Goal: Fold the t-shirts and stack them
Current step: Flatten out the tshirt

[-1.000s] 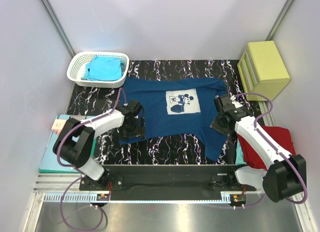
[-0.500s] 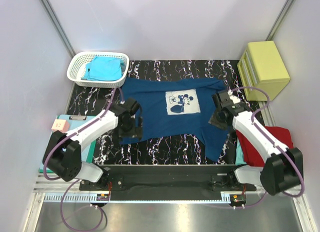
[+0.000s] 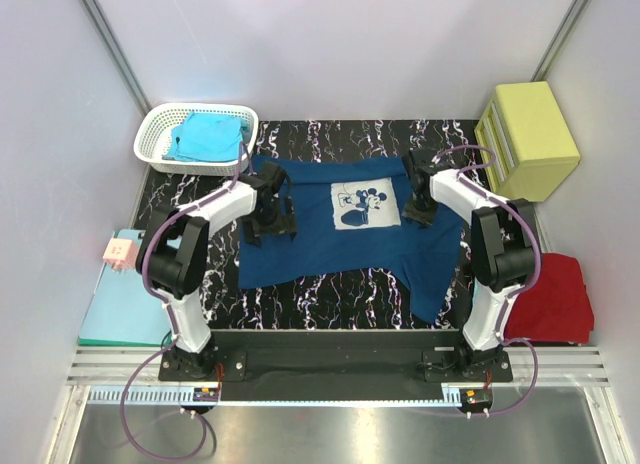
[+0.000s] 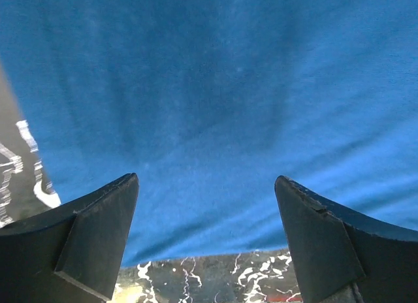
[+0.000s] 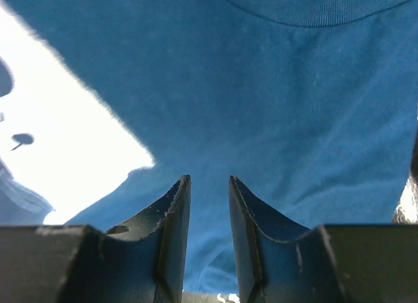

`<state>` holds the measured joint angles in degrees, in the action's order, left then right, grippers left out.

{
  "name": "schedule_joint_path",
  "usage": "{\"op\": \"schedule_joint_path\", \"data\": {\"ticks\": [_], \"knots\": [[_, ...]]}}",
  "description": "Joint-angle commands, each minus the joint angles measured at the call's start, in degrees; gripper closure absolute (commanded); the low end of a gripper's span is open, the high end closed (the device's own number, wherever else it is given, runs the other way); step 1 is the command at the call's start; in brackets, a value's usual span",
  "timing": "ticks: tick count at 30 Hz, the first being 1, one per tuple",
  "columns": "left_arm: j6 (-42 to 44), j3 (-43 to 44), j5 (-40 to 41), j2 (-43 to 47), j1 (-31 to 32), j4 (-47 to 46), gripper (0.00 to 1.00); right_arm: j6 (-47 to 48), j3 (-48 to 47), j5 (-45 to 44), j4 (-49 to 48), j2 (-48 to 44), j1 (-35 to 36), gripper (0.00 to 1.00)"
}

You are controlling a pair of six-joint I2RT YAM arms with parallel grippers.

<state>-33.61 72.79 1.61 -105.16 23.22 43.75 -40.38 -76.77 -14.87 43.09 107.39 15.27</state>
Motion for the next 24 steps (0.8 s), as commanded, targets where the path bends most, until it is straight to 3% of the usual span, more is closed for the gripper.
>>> {"op": "schedule_joint_path", "data": {"ticks": [1,12,24], "knots": [[-0.9,1.1,-4.0,-2.1,0.0,-1.8,0.10,-0.9,-2.6,-0.2,0.8,2.4,-0.9,0.64],[1.2,-4.9,-5.5,-2.7,0.1,-1.7,0.12,-1.1,6.7,1.6,0.9,2.7,-0.9,0.67],[1.9,-9.9,-6.8,-2.0,0.1,-2.3,0.12,-2.8,17.8,2.9,-1.3,-3.4,-0.1,0.69]]}}
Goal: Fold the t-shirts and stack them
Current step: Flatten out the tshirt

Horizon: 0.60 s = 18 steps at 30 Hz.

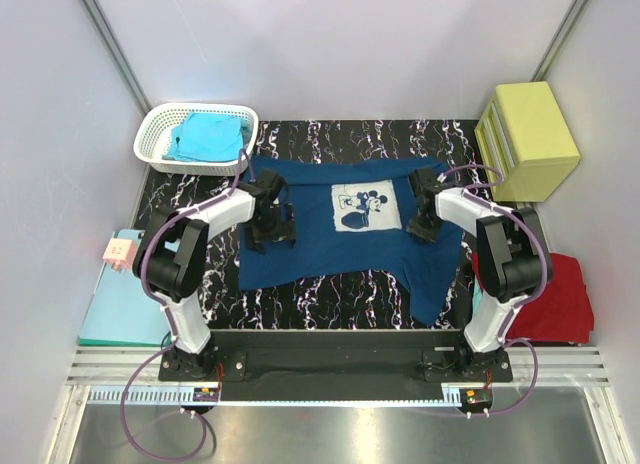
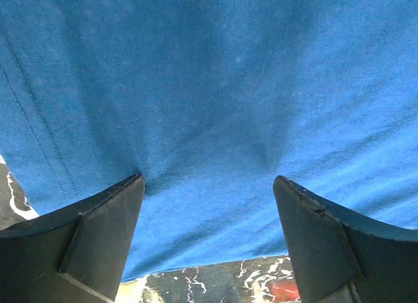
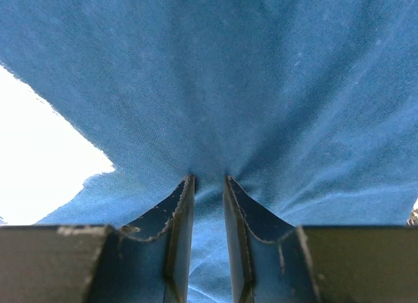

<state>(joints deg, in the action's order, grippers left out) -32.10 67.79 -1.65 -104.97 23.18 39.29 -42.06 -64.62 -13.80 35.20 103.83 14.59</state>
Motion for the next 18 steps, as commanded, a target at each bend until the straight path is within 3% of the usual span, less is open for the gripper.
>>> {"op": "schedule_joint_path", "data": {"ticks": [1,18], "knots": [[0.5,-5.7,-3.9,-1.5,0.2,2.2,0.12,-1.4,6.2,1.8,7.0,-0.4,0.8,0.69],[0.8,-19.4,-6.7,14.3,3.0,3.9,0.12,-9.0,18.7,3.8,14.4,-20.5,7.0,0.72]]}}
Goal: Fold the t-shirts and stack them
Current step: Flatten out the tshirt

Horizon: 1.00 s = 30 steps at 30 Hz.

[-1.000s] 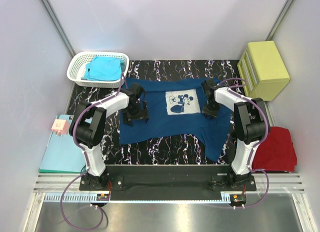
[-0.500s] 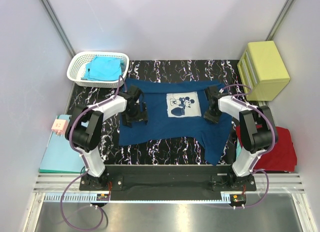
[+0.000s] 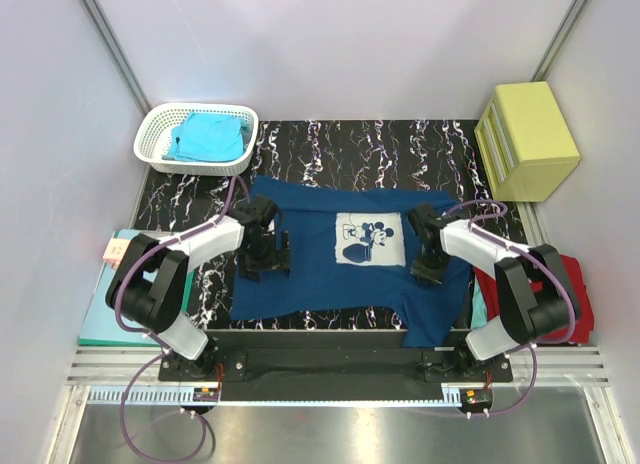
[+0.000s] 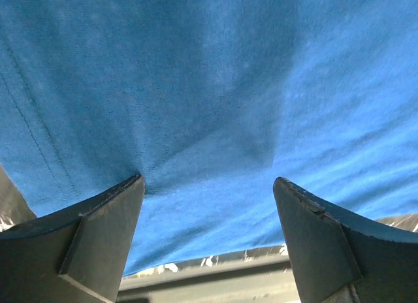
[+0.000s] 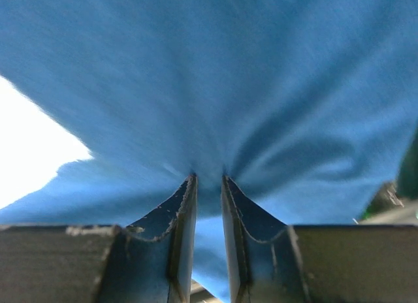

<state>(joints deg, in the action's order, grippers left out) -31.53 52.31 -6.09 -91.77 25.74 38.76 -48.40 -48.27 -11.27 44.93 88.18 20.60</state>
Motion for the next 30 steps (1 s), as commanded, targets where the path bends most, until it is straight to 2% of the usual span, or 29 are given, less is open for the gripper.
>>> {"op": "schedule_joint_path", "data": {"ticks": [1,4,7,8,10,11,12,14,16,20,24,30], "knots": [[0.2,-4.1,-1.6,2.1,0.5,4.7,0.12,-2.4,2.6,1.1,4.7,-5.5,1.1,0.71],[0.3,-1.6,0.7,3.9,0.5,5.8,0.12,1.6,-0.4,-0.9,4.6,-6.7,1.0,0.69],[0.2,5.7,3.2,5.9,0.2,6.5,0.10,6.3,-11.5,-5.3,5.3,-6.4,0.9,0.59],[0.1,8.0,3.8,6.0,-0.4,6.5,0.09,7.6,-17.9,-5.7,4.5,-5.9,0.7,0.57],[-0.3,15.5,3.8,4.3,-1.6,6.1,0.08,10.8,-24.7,-4.2,3.0,-2.0,-0.1,0.56],[-0.3,18.1,3.7,3.1,-2.5,6.0,0.07,11.6,-31.3,-3.9,3.1,0.1,-0.6,0.57],[0.1,22.7,3.6,1.6,-3.0,6.0,0.07,12.2,-34.2,-3.2,3.8,4.9,-0.9,0.57],[0.8,26.7,2.8,-3.5,-3.8,6.1,0.07,13.4,-40.8,-3.1,4.6,9.7,-1.2,0.60],[1.6,30.1,3.4,-8.5,-4.0,6.2,0.07,15.1,-43.0,-2.8,4.8,15.9,-1.1,0.61],[0.5,28.2,1.6,-13.1,-3.9,4.2,0.09,16.3,-40.9,-2.4,2.5,21.8,-1.0,0.64],[-1.1,18.1,-0.5,-9.9,-3.9,-3.1,0.09,17.7,-36.0,-1.7,-2.4,23.2,-0.6,0.65],[-1.3,15.1,-2.4,-9.5,-3.6,-4.0,0.09,18.2,-38.5,0.0,-3.3,26.2,-0.4,0.65]]}}
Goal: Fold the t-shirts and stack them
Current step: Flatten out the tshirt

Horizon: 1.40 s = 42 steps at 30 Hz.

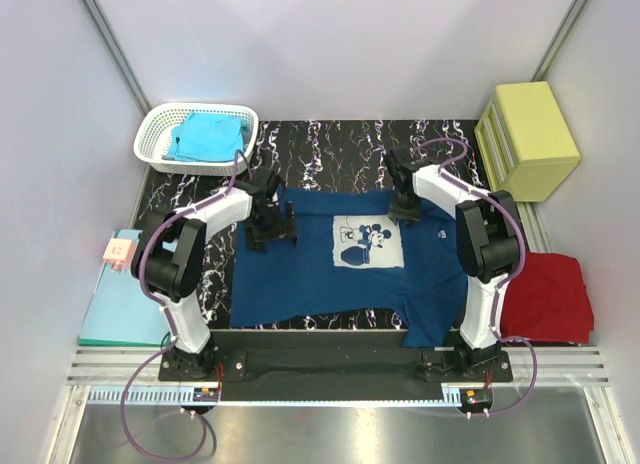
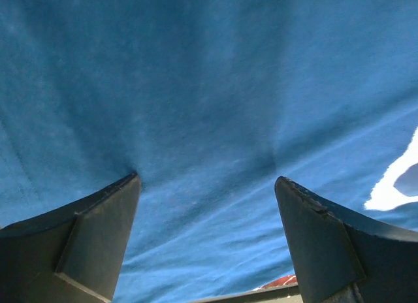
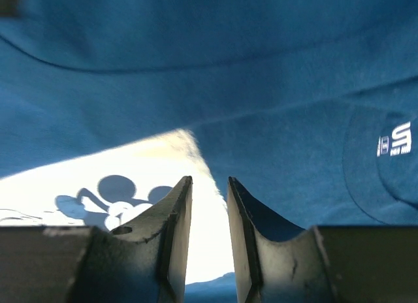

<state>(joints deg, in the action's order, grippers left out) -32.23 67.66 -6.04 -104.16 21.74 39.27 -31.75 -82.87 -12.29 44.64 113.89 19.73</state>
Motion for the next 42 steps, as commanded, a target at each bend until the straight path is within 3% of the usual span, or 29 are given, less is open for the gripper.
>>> {"op": "schedule_joint_path", "data": {"ticks": [1,18,31,42], "knots": [[-0.4,-0.5,-2.5,3.0,0.7,-4.5,0.09,1.6,-5.4,1.0,-2.7,1.1,0.4,0.65],[0.2,-7.9,-2.6,5.1,2.7,-3.6,0.10,1.8,-22.7,-5.0,2.6,16.3,-0.6,0.65],[1.6,-9.3,-0.1,4.6,3.5,-2.2,0.10,1.5,-34.6,-5.2,4.8,20.8,-2.8,0.64],[2.2,-10.5,0.3,4.9,4.3,-0.9,0.09,1.3,-51.9,-1.2,8.4,31.1,-6.6,0.64]]}}
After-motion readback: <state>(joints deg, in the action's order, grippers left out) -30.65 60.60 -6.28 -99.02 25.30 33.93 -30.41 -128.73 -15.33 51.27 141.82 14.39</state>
